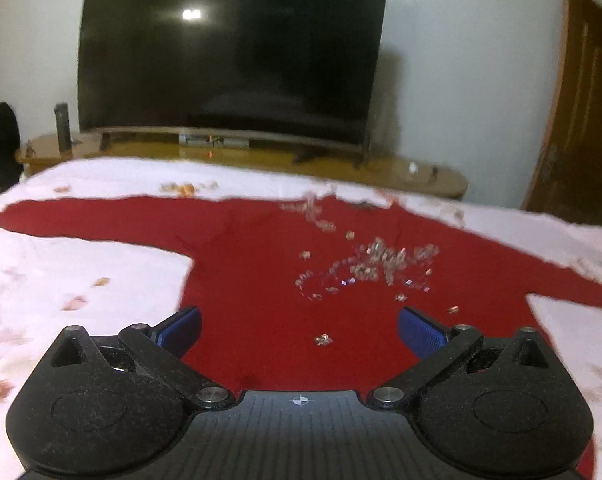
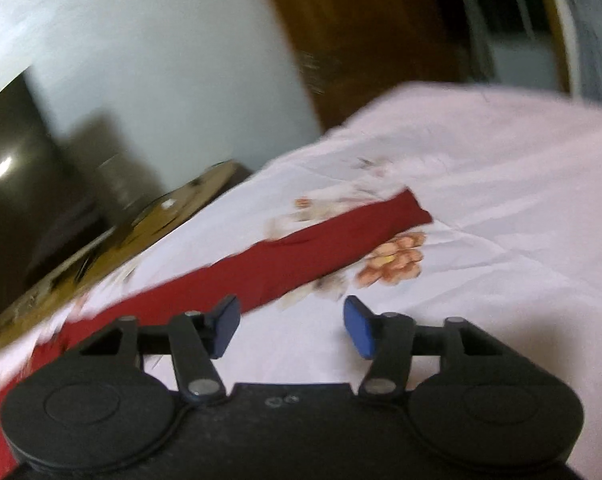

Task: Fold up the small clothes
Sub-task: 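Grasp the sweater sleeve with the right tool and fold it across the body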

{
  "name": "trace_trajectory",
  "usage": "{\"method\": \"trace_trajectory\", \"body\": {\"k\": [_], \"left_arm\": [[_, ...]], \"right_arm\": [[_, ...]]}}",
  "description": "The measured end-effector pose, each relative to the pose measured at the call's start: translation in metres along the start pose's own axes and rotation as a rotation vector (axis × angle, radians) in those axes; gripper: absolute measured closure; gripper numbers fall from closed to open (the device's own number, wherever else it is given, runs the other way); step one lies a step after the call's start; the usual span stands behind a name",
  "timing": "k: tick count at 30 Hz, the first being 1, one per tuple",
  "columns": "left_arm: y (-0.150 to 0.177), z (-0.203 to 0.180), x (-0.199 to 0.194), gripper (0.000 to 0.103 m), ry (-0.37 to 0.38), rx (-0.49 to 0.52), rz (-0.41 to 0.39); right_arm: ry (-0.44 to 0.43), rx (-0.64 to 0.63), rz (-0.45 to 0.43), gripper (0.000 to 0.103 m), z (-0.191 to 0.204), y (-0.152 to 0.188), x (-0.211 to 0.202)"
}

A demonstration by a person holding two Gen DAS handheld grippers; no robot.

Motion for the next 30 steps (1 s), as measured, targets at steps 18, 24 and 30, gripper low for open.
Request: {"method": "trace_trajectory", "body": {"k": [18,24,30], "left_arm": [[0.001,0.004,0.072,0.0,-0.077,0.02,0.119],[-0.014,0.028,0.087,0.0,-0.077,0.02,0.115],[-0.021,0.06,0.104,0.0,-0.045,-0.036,0.128]], "right_arm": [[-0.069,0.368,0.027,0.079,-0.099,-0.025,0.137],[0.024,0.265,0.053,0.096,-0.089,-0.031,0.146],[0.015,-0.078,0.007,0.096,0.034,-0.052,0.139]]}}
Point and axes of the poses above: each gripper's, at about its wrist camera, not at the fingertips, and x roughly the way its jaws point, z to its left, y to its underside, the point moved 7 cm from there along x, roughly the way its jaws point, and after that the axes turned 11 degrees about -y, right-handed, at the moved point
